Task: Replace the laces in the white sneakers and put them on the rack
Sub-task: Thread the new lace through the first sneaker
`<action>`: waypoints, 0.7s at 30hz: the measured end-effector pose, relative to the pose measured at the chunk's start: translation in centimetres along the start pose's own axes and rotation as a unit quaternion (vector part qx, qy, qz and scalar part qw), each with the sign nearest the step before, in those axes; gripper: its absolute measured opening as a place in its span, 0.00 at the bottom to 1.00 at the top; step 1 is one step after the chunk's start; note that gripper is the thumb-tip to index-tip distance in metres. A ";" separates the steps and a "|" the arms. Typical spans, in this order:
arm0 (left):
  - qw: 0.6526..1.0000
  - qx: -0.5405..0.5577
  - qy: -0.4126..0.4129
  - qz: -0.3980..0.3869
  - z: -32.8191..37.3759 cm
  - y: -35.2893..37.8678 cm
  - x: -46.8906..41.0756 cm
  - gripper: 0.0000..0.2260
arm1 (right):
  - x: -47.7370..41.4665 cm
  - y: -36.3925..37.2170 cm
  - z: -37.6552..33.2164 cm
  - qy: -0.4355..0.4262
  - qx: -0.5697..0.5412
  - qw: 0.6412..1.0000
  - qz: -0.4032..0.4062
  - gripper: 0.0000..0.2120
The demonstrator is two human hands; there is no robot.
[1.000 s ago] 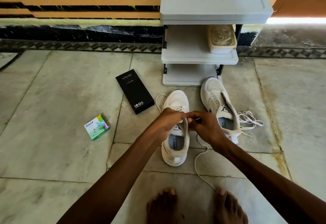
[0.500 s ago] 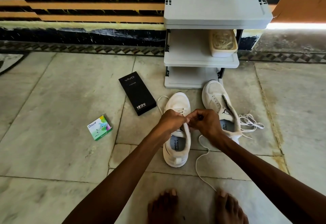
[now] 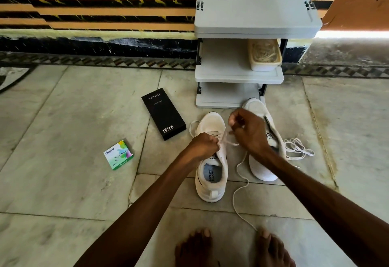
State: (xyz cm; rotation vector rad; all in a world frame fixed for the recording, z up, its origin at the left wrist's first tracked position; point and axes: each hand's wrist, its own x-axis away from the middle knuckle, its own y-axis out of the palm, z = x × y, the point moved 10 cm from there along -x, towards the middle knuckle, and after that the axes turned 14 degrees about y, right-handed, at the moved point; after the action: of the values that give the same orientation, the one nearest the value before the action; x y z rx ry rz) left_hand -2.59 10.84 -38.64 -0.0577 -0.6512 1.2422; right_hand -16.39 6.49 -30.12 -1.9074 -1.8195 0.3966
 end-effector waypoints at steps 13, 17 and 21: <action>0.998 -0.060 0.002 -0.006 -0.8 -1.0 -0.1 0.10 | -0.8 -1.5 -4.5 0.104 0.008 0.980 -0.169 0.08; 0.995 -0.083 0.048 0.035 -0.3 -1.7 0.1 0.10 | 1.4 3.2 2.1 0.068 0.300 0.933 -0.187 0.04; 0.983 -0.109 0.114 0.098 0.8 -2.6 0.4 0.08 | 2.0 4.0 3.7 0.061 0.282 0.939 -0.184 0.11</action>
State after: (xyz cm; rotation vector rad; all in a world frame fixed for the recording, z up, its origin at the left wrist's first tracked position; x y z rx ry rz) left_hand -0.69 10.02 -36.86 -0.4494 -0.5889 1.3255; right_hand -14.75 8.95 -35.08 -1.1530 -1.6935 0.5771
